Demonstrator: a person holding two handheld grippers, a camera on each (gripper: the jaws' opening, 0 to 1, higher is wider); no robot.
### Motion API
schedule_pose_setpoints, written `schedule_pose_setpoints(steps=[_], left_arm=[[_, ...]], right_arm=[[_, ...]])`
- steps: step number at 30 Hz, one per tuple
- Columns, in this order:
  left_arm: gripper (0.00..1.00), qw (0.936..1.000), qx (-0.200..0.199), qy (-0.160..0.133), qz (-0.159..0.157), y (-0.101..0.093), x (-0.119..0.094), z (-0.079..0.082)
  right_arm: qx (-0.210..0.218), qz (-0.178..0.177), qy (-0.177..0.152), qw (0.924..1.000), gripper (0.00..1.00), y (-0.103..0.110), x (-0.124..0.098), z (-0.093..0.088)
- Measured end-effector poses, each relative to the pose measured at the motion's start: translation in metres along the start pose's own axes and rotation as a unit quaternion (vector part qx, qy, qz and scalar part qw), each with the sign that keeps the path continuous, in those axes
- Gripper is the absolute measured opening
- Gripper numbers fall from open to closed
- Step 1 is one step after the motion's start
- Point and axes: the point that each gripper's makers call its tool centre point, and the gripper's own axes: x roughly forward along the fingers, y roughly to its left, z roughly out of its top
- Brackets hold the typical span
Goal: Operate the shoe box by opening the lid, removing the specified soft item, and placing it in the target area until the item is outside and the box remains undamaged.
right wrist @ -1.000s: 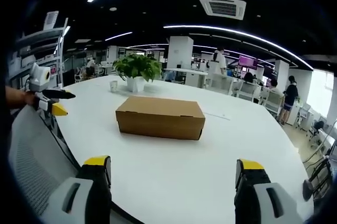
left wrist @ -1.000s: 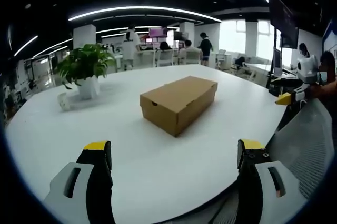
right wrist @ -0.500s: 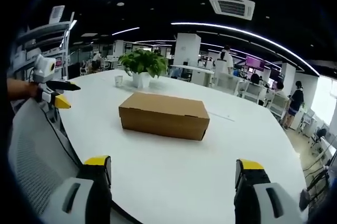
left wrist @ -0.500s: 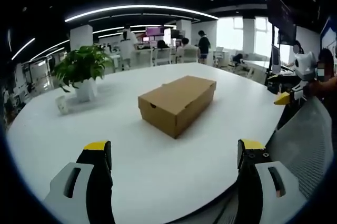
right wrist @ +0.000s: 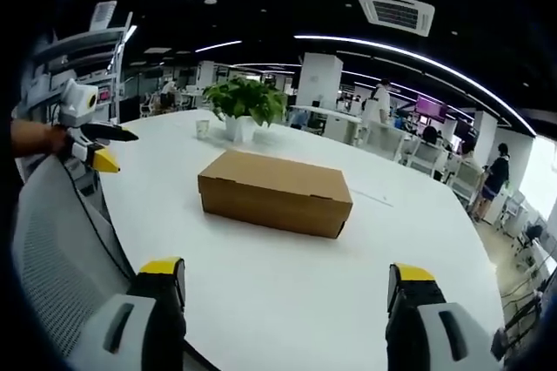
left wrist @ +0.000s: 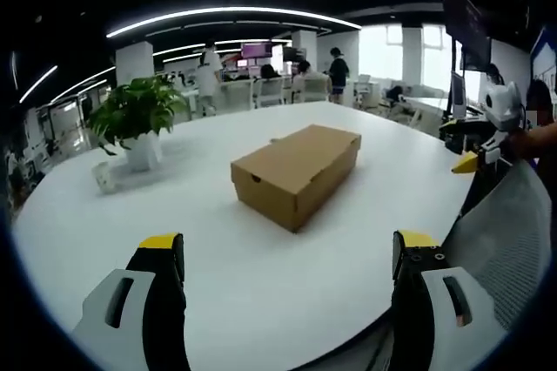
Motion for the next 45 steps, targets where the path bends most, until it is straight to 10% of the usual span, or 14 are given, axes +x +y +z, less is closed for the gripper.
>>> schedule_pose_setpoints(steps=[45], left_arm=[[0.94, 0.9996, -0.023, 0.017, -0.001, -0.014, 0.056, 0.012]], right_arm=[[-0.033, 0.039, 0.008, 0.9987, 0.94, -0.042, 0.051, 0.009]])
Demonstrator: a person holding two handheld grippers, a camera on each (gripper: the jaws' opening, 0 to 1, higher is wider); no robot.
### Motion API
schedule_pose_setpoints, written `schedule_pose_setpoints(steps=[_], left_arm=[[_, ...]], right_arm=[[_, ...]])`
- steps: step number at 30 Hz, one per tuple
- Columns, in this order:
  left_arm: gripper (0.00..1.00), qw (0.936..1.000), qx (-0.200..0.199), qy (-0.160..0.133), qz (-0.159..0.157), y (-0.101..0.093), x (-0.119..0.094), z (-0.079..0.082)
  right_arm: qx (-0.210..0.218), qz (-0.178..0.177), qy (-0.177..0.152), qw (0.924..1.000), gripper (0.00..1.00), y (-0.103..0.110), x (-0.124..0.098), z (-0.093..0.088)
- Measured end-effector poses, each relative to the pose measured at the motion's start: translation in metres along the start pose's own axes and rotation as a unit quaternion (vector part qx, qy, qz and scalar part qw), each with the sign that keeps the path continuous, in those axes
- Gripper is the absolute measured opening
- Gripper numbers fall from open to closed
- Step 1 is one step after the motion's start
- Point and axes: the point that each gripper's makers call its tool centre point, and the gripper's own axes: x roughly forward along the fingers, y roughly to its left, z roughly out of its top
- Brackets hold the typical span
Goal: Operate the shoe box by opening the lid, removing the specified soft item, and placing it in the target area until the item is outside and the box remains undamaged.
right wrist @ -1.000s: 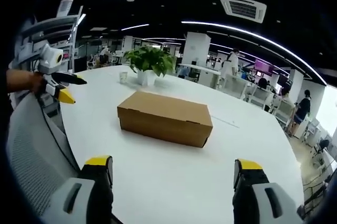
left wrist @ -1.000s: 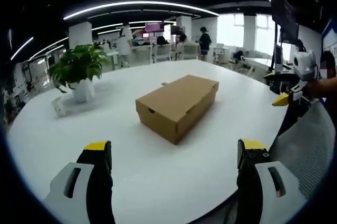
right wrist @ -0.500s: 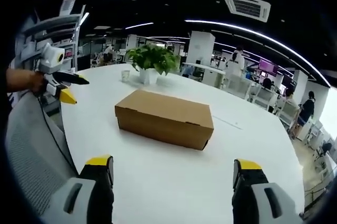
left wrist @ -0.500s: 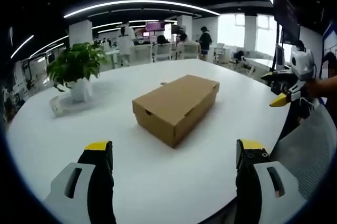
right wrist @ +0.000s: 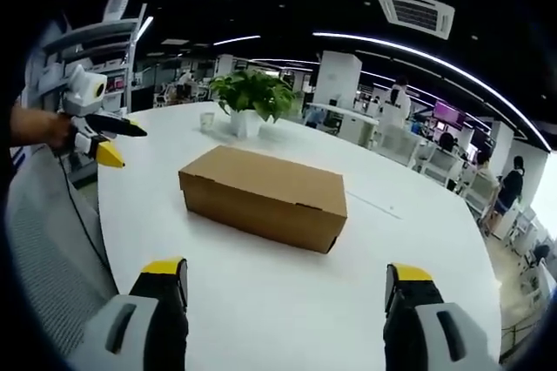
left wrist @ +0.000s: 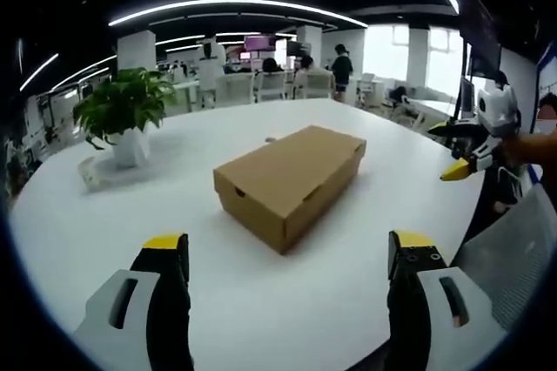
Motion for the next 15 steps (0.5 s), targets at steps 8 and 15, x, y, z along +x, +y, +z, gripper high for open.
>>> schedule_pose_setpoints(steps=[8, 15], left_arm=[[0.93, 1.0000, -0.005, 0.003, 0.005, 0.000, 0.011, 0.000], [0.93, 0.9998, -0.014, 0.009, 0.012, 0.000, 0.019, -0.004]], right_arm=[[-0.008, 0.013, 0.007, 0.9999, 0.94, -0.012, 0.013, 0.002], [-0.023, 0.025, 0.016, 0.9993, 0.94, -0.016, 0.024, 0.001]])
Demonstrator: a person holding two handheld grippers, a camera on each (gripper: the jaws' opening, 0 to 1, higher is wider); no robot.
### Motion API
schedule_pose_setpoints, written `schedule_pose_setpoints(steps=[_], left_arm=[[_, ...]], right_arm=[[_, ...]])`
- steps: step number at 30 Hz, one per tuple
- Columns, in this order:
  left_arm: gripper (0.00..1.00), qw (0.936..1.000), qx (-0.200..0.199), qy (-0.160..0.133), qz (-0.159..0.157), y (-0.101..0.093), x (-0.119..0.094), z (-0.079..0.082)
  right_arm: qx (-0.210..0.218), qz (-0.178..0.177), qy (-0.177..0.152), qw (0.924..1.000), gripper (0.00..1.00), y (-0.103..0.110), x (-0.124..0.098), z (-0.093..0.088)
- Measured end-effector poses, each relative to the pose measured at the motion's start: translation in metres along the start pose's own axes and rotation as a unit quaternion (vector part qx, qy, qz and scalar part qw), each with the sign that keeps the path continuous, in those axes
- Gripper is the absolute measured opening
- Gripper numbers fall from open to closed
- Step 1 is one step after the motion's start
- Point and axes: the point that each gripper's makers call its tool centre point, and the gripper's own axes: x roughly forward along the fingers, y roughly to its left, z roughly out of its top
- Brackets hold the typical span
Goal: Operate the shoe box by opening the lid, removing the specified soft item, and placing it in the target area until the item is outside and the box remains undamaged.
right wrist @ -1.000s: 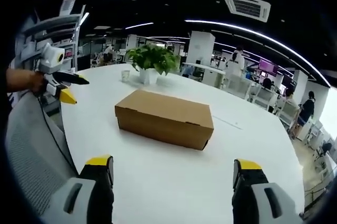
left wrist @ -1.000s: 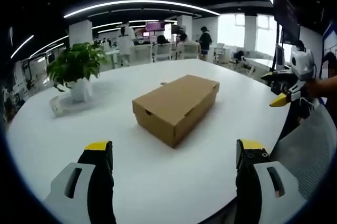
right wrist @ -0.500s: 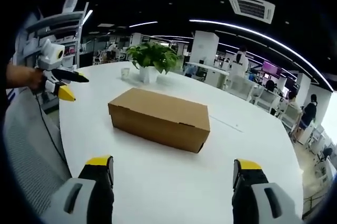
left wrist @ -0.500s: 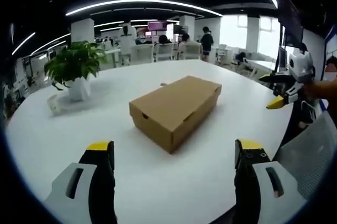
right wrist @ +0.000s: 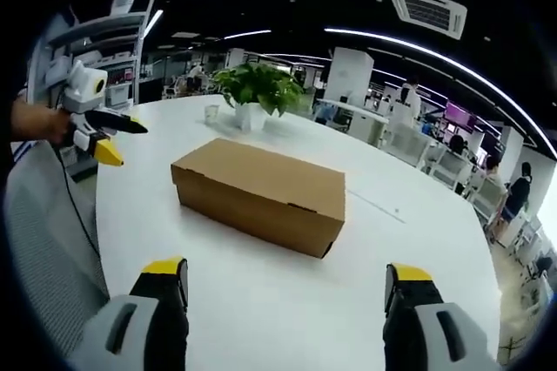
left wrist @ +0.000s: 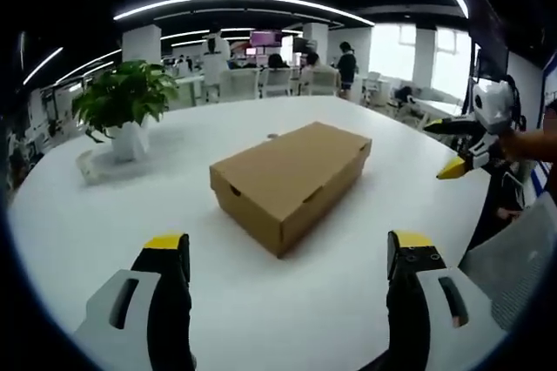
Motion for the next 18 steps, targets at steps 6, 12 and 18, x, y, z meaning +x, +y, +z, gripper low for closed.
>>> schedule_pose_setpoints(steps=[6, 12, 18], left_arm=[[0.92, 1.0000, 0.000, 0.007, 0.003, -0.001, 0.006, -0.003], [0.93, 0.9999, -0.002, 0.011, 0.007, -0.003, 0.014, -0.005], [0.92, 0.9998, -0.010, 0.012, 0.012, -0.004, 0.020, -0.007]], right_arm=[[-0.014, 0.013, 0.007, 0.9998, 0.93, -0.005, 0.012, 0.000], [-0.026, 0.025, 0.012, 0.9993, 0.92, -0.010, 0.024, 0.000], [-0.028, 0.035, 0.012, 0.9989, 0.91, -0.013, 0.034, 0.001]])
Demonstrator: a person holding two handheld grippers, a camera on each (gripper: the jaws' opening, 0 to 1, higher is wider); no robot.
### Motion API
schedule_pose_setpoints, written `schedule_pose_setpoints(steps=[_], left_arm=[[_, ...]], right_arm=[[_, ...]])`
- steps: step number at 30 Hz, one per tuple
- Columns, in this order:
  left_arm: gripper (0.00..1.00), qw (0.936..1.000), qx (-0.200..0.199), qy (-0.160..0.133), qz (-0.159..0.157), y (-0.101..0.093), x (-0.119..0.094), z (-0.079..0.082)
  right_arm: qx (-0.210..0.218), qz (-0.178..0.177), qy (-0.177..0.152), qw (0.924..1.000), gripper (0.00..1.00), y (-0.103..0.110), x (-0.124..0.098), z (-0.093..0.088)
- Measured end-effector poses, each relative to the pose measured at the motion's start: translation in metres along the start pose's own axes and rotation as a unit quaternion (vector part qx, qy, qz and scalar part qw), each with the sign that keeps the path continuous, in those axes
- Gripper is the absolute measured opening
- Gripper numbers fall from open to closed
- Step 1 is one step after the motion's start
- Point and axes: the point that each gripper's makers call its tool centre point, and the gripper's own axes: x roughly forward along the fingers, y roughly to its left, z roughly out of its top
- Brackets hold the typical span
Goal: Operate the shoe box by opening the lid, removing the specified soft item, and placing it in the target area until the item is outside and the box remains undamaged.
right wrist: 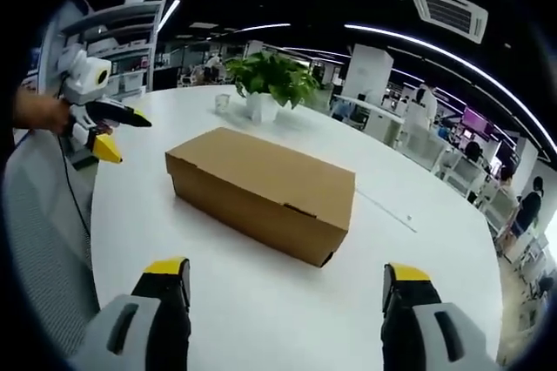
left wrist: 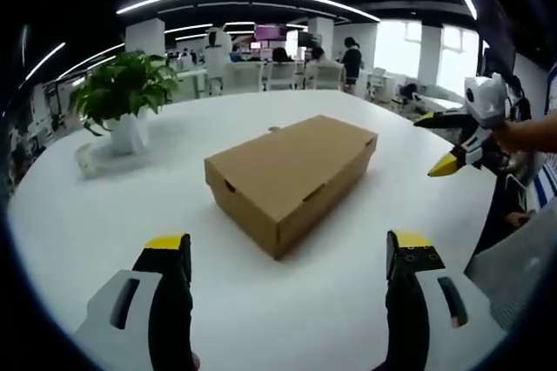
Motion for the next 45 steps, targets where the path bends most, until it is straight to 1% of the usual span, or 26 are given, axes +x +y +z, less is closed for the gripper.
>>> schedule_pose_setpoints(steps=[8, 17, 21, 24, 27, 30, 33, 36, 38, 41, 43, 45], left_arm=[[0.90, 1.0000, -0.005, 0.005, 0.007, 0.000, 0.013, -0.001], [0.87, 0.9999, -0.002, 0.006, 0.011, -0.003, 0.029, 0.003], [0.89, 0.9998, 0.000, -0.001, 0.019, -0.003, 0.036, 0.005], [0.88, 0.9998, -0.005, 0.003, 0.017, -0.005, 0.043, 0.004], [0.87, 0.9998, -0.014, 0.002, 0.017, -0.006, 0.048, 0.006], [0.85, 0.9996, -0.019, 0.007, 0.019, -0.004, 0.056, 0.006], [0.84, 0.9995, -0.022, 0.014, 0.020, -0.004, 0.062, 0.005], [0.83, 0.9993, -0.026, 0.011, 0.023, -0.004, 0.065, 0.007], [0.82, 0.9992, -0.027, 0.015, 0.025, -0.004, 0.068, 0.006], [0.82, 0.9990, -0.027, 0.020, 0.031, -0.002, 0.070, 0.004], [0.82, 0.9989, -0.030, 0.016, 0.034, -0.001, 0.073, 0.005], [0.81, 0.9988, -0.031, 0.018, 0.034, -0.001, 0.076, 0.006]], right_arm=[[-0.006, 0.011, 0.002, 0.9999, 0.88, -0.009, 0.016, 0.001], [-0.010, 0.025, 0.001, 0.9996, 0.83, -0.016, 0.033, 0.005], [0.002, 0.026, -0.008, 0.9996, 0.82, -0.021, 0.040, 0.012], [0.005, 0.026, -0.012, 0.9996, 0.81, -0.024, 0.044, 0.015], [0.012, 0.029, -0.013, 0.9994, 0.81, -0.027, 0.047, 0.018], [0.005, 0.032, -0.006, 0.9995, 0.80, -0.029, 0.053, 0.017], [0.009, 0.037, 0.003, 0.9993, 0.80, -0.032, 0.059, 0.015], [0.008, 0.038, 0.007, 0.9992, 0.78, -0.034, 0.064, 0.015], [0.010, 0.042, 0.009, 0.9990, 0.78, -0.035, 0.068, 0.015], [0.008, 0.048, 0.013, 0.9987, 0.73, -0.033, 0.072, 0.016], [0.001, 0.051, 0.015, 0.9986, 0.73, -0.034, 0.074, 0.017], [0.001, 0.055, 0.014, 0.9984, 0.73, -0.034, 0.077, 0.017]])
